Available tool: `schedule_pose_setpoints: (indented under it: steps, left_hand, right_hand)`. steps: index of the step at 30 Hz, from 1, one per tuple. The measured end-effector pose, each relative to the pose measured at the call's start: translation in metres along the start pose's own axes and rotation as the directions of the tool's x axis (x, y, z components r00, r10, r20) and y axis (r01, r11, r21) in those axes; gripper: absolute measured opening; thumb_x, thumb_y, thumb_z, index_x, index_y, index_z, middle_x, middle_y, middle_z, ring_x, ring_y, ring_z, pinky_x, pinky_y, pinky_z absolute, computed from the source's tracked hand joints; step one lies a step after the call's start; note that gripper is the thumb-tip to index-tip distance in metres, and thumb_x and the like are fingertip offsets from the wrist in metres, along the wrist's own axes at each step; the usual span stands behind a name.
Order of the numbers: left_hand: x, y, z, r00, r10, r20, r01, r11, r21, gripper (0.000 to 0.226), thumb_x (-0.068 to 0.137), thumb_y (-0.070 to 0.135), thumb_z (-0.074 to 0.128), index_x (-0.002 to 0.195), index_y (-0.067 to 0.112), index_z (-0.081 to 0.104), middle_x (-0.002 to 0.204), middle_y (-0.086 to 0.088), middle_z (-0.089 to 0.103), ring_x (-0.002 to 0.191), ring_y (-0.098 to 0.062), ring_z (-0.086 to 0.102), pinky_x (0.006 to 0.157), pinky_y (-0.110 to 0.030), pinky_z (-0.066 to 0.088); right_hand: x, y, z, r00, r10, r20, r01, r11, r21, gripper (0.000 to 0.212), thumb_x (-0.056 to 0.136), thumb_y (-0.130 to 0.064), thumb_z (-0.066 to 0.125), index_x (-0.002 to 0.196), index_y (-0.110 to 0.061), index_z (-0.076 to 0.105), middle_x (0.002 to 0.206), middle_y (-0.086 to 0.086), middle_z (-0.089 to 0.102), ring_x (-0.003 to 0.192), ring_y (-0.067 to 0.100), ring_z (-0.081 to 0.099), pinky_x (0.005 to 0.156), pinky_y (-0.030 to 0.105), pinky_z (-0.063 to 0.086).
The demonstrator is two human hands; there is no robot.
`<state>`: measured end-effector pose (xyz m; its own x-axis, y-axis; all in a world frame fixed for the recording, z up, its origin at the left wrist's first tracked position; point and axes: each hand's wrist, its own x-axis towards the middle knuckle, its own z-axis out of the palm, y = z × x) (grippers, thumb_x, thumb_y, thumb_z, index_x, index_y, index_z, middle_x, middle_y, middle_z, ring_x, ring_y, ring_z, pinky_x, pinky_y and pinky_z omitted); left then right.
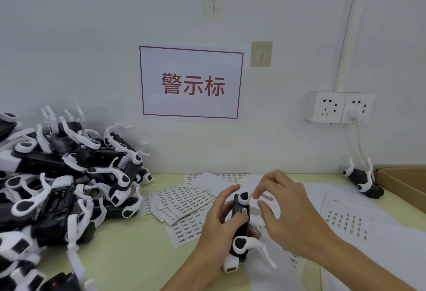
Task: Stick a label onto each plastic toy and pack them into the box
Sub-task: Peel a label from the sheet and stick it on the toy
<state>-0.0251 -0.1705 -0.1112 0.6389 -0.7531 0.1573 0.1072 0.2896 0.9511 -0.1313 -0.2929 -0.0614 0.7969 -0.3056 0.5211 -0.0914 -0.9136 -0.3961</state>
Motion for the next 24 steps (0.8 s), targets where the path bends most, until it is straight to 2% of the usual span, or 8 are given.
schedule_pose_setpoints:
  steps: [3,7,9,11,14,19,22,24]
  left_hand:
    - [0.003,-0.002,-0.001,1.0,-0.021,-0.02,0.019,0.996,-0.091,0.05,0.071,0.011,0.065,0.116,0.033,0.07,0.117,-0.007,0.07,0.084,-0.034,0.069,0.081,-0.048,0.057]
    - [0.003,-0.003,-0.002,1.0,-0.025,-0.016,0.023,0.994,-0.106,0.049,0.072,0.011,0.066,0.116,0.03,0.07,0.118,-0.009,0.069,0.091,-0.03,0.07,0.083,-0.046,0.056]
    - [0.002,-0.003,-0.002,1.0,-0.016,-0.016,0.015,0.996,-0.083,0.049,0.072,0.01,0.065,0.116,0.031,0.07,0.118,-0.005,0.07,0.093,-0.028,0.071,0.08,-0.041,0.057]
    - [0.002,-0.004,-0.002,1.0,-0.013,-0.014,0.012,0.997,-0.075,0.05,0.072,0.009,0.064,0.116,0.031,0.069,0.119,-0.003,0.069,0.088,-0.03,0.07,0.08,-0.042,0.057]
    - [0.003,-0.005,-0.002,0.999,-0.026,-0.019,0.024,0.993,-0.114,0.053,0.07,0.006,0.063,0.118,0.029,0.068,0.119,-0.007,0.068,0.078,-0.037,0.066,0.081,-0.049,0.054]
    - [0.004,0.0,-0.001,0.999,-0.046,0.018,0.048,0.972,-0.228,0.048,0.066,0.005,0.057,0.109,0.02,0.071,0.104,-0.015,0.071,0.073,-0.035,0.065,0.067,-0.04,0.056]
    - [0.003,0.002,-0.001,0.998,-0.052,0.022,0.056,0.967,-0.249,0.044,0.075,-0.001,0.054,0.112,0.018,0.07,0.102,-0.018,0.07,0.072,-0.035,0.064,0.069,-0.043,0.055]
    - [0.003,0.002,-0.002,0.998,-0.053,0.02,0.057,0.966,-0.251,0.046,0.085,-0.01,0.044,0.112,0.016,0.07,0.103,-0.018,0.069,0.073,-0.035,0.064,0.068,-0.042,0.056]
  right_hand:
    - [-0.016,0.005,0.0,0.99,-0.11,0.084,0.113,0.993,-0.024,0.05,0.085,-0.023,0.044,0.116,-0.062,0.046,0.132,-0.034,0.028,0.124,-0.001,0.027,0.092,0.016,0.034]
    - [-0.023,0.013,0.003,0.971,-0.183,0.153,0.198,0.976,-0.086,0.063,0.082,-0.016,0.043,0.132,-0.053,0.052,0.149,-0.023,0.02,0.139,-0.006,0.012,0.106,0.017,0.016]
    - [-0.023,0.015,0.001,0.971,-0.191,0.145,0.218,0.956,-0.196,0.066,0.078,-0.015,0.045,0.133,-0.049,0.053,0.152,-0.012,0.028,0.141,0.002,0.019,0.107,0.025,0.023]
    - [-0.02,0.013,-0.002,0.964,-0.223,0.147,0.261,0.907,-0.331,0.066,0.071,-0.015,0.048,0.13,-0.042,0.057,0.147,0.001,0.042,0.133,0.02,0.039,0.097,0.037,0.04]
    - [-0.019,0.01,0.0,0.954,-0.275,0.12,0.3,0.875,-0.379,0.062,0.068,-0.015,0.041,0.124,-0.032,0.061,0.135,0.007,0.052,0.122,0.026,0.05,0.086,0.039,0.049]
    - [-0.022,0.016,0.013,0.965,-0.247,-0.087,0.232,0.96,-0.155,0.063,0.06,-0.002,0.048,0.117,-0.029,0.056,0.128,-0.004,0.048,0.123,0.012,0.041,0.09,0.035,0.05]
    - [-0.022,0.02,0.018,0.959,-0.279,-0.047,0.267,0.949,-0.169,0.08,0.057,0.002,0.047,0.129,-0.031,0.058,0.139,-0.001,0.045,0.131,0.011,0.036,0.096,0.026,0.037]
    - [-0.022,0.022,0.021,0.962,-0.274,0.009,0.271,0.945,-0.181,0.086,0.057,0.005,0.046,0.134,-0.033,0.058,0.146,0.003,0.042,0.136,0.016,0.035,0.098,0.027,0.031]
